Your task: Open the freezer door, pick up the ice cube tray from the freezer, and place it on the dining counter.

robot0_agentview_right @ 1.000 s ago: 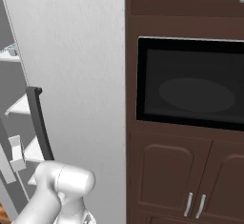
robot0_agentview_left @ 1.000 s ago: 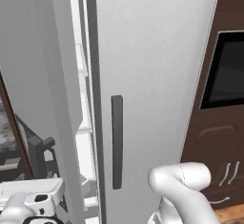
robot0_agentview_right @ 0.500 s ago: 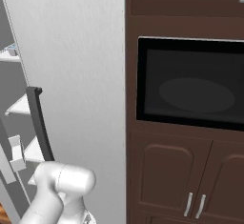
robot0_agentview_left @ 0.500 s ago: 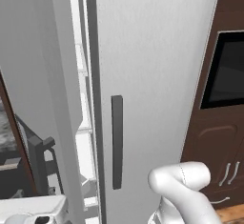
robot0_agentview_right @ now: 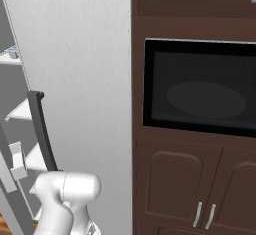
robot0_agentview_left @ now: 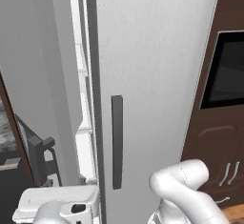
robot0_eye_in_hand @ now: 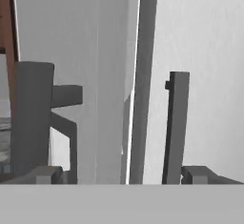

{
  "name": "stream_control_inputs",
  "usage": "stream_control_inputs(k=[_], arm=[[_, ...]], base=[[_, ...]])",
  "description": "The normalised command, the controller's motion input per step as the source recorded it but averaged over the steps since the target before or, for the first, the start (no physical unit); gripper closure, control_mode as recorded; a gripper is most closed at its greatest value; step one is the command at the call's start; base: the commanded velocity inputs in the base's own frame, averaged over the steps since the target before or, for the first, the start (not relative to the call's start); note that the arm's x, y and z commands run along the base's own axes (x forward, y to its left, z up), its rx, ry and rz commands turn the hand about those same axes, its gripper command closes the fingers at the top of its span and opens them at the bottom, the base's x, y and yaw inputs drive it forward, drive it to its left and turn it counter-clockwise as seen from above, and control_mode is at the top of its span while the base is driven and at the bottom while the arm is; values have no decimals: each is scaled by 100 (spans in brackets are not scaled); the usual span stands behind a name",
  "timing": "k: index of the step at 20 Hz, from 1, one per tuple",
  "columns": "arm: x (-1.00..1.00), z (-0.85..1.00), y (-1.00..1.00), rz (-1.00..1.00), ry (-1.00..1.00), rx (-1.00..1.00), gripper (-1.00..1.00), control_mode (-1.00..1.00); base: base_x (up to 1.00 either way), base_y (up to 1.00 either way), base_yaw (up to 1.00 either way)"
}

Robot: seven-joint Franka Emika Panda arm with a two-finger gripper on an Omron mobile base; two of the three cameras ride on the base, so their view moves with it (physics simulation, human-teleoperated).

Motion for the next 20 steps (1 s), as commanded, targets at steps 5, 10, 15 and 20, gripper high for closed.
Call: stream_control_inputs(k=[5, 10, 15, 20], arm=[[-2, 31, -99, 19, 1, 6, -100, -100], [0, 29, -90, 28, 0, 10, -100, -100], [1, 30, -80, 32, 0, 10, -100, -100], [10, 15, -68, 36, 0, 11, -100, -100]], base=[[0, 0, 0], [0, 0, 0], [0, 0, 0], [0, 0, 0]])
